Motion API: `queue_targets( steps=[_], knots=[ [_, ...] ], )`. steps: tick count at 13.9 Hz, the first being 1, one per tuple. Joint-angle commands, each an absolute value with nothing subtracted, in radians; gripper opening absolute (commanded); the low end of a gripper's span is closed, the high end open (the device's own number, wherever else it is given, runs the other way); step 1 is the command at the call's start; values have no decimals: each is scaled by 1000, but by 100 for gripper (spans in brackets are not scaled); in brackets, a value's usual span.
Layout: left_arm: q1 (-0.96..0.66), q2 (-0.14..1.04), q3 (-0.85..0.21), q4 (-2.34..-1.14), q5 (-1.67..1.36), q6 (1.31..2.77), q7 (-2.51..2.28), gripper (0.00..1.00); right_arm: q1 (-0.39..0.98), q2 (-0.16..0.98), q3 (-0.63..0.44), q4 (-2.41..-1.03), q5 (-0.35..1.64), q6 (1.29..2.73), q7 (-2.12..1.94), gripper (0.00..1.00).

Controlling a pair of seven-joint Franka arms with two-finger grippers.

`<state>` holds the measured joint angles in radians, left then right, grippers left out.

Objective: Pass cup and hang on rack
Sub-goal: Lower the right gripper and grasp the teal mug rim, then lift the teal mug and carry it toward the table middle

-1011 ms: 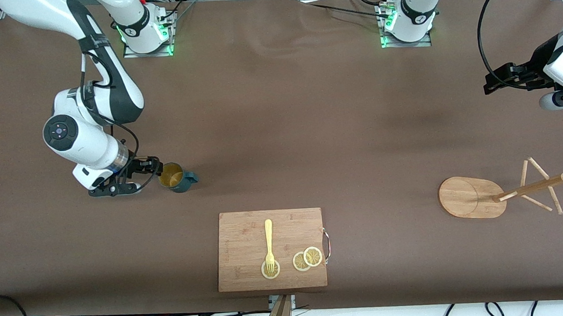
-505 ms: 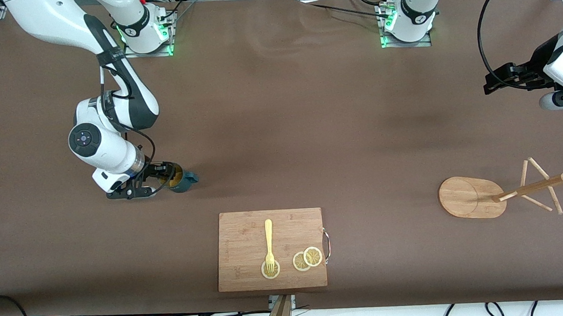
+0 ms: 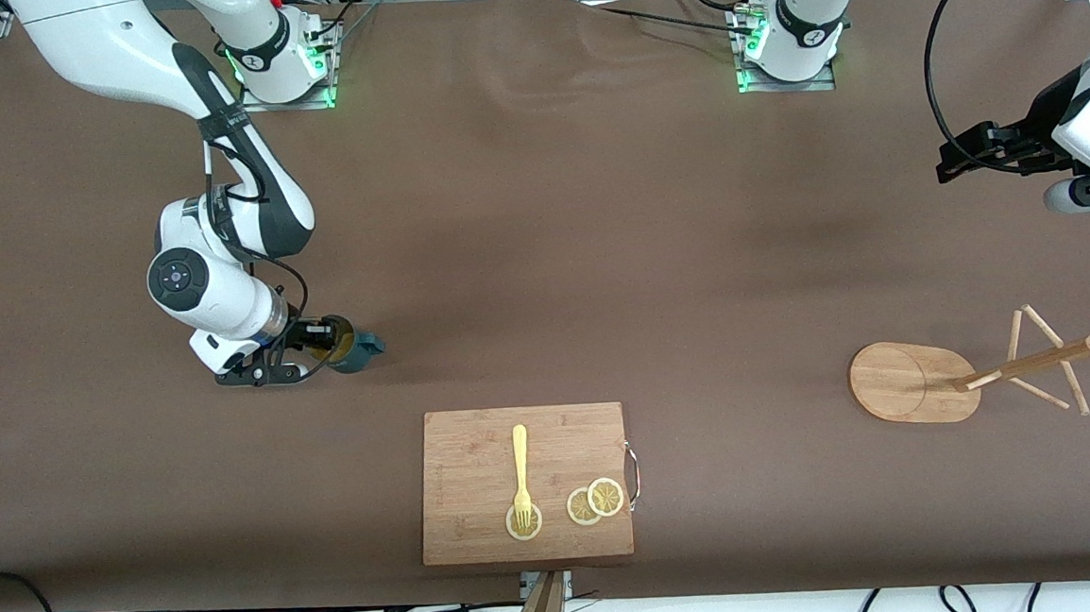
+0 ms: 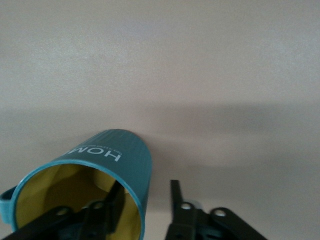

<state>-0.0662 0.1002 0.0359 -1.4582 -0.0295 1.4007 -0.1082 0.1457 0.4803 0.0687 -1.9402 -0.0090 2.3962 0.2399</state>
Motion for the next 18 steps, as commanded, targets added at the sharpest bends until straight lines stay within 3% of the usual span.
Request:
queue_targets(
  steps=[1,2,7,10,13,18],
  knots=[
    [-72,112,40,-1431,-25,1396,-94,100,153,460,67,-1956,-9,2405,273,7],
    [-72,112,40,-1431,-25,1396,-94,100,155,459,67,-1954,-11,2396,288,0],
    [-72,112,40,-1431,-25,1396,-94,100,167,433,118,-1915,-9,2320,363,0],
    [-71,112,40,-1431,-25,1396,-92,100,181,433,167,-1818,-8,2194,487,0],
    [-66,112,40,-1431,-25,1396,-92,100,248,443,173,-1703,21,2071,635,0],
    [-57,112,43,-1433,-26,1396,-92,100,438,485,173,-1623,66,2072,801,0]
  ],
)
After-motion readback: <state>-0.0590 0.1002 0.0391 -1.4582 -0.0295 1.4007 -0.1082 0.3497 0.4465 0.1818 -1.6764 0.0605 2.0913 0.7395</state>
